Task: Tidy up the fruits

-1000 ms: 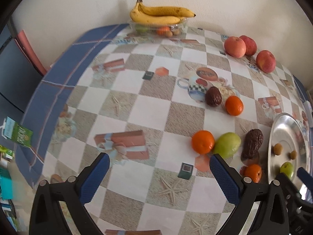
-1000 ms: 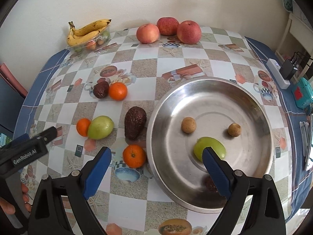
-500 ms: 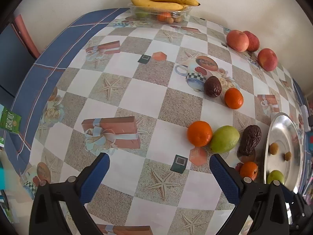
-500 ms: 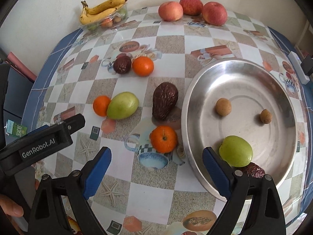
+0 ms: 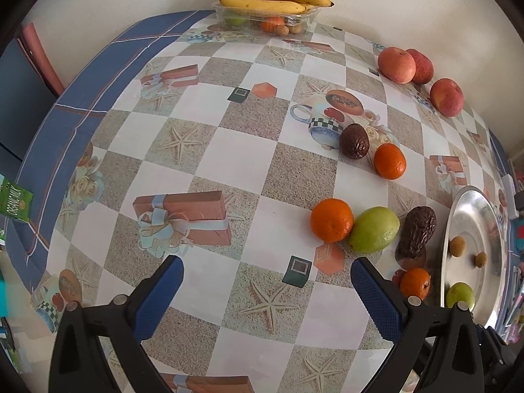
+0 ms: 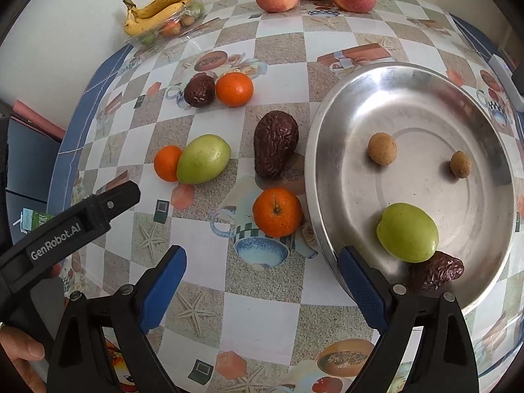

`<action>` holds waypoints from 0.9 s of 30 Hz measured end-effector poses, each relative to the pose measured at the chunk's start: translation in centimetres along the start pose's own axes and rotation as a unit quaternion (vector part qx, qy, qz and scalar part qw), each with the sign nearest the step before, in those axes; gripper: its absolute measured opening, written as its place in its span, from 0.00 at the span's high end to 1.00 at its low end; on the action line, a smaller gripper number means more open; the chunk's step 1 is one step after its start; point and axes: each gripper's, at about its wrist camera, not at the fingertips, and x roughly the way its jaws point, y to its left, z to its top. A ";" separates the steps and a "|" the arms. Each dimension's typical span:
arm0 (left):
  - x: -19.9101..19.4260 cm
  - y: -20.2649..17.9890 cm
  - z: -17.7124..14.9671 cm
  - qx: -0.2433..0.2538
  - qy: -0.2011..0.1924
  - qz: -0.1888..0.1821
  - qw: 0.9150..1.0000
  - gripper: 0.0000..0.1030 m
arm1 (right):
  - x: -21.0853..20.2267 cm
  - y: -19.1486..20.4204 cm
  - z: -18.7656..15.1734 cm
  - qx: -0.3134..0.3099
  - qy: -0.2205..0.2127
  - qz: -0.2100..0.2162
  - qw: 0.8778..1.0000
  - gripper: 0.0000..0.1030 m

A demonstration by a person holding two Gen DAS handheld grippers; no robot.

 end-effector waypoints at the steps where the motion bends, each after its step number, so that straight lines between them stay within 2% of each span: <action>1: 0.0 0.0 0.0 -0.001 0.000 0.000 1.000 0.00 | 0.0 0.2 0.0 -0.004 0.000 0.005 1.000 0.08; 6: 0.0 0.2 0.1 -0.001 0.000 0.001 1.000 0.00 | 0.4 1.1 -0.1 -0.019 0.009 0.016 1.000 0.08; 11: 0.0 0.0 0.0 0.003 0.001 0.002 1.000 0.00 | 1.3 0.5 -0.2 -0.001 0.025 0.029 0.999 0.08; 19: 0.1 -0.1 0.0 0.008 0.003 0.004 1.000 0.00 | 1.0 0.0 -0.1 0.017 0.007 0.046 0.999 0.08; 24: 0.1 -0.1 0.0 0.008 0.003 0.004 1.000 0.00 | 0.0 -0.4 0.3 0.009 -0.024 0.005 1.000 0.08; 27: 0.1 -0.2 -0.1 0.009 0.004 0.004 1.000 0.00 | 0.2 -1.3 0.6 0.012 -0.025 -0.053 0.998 0.08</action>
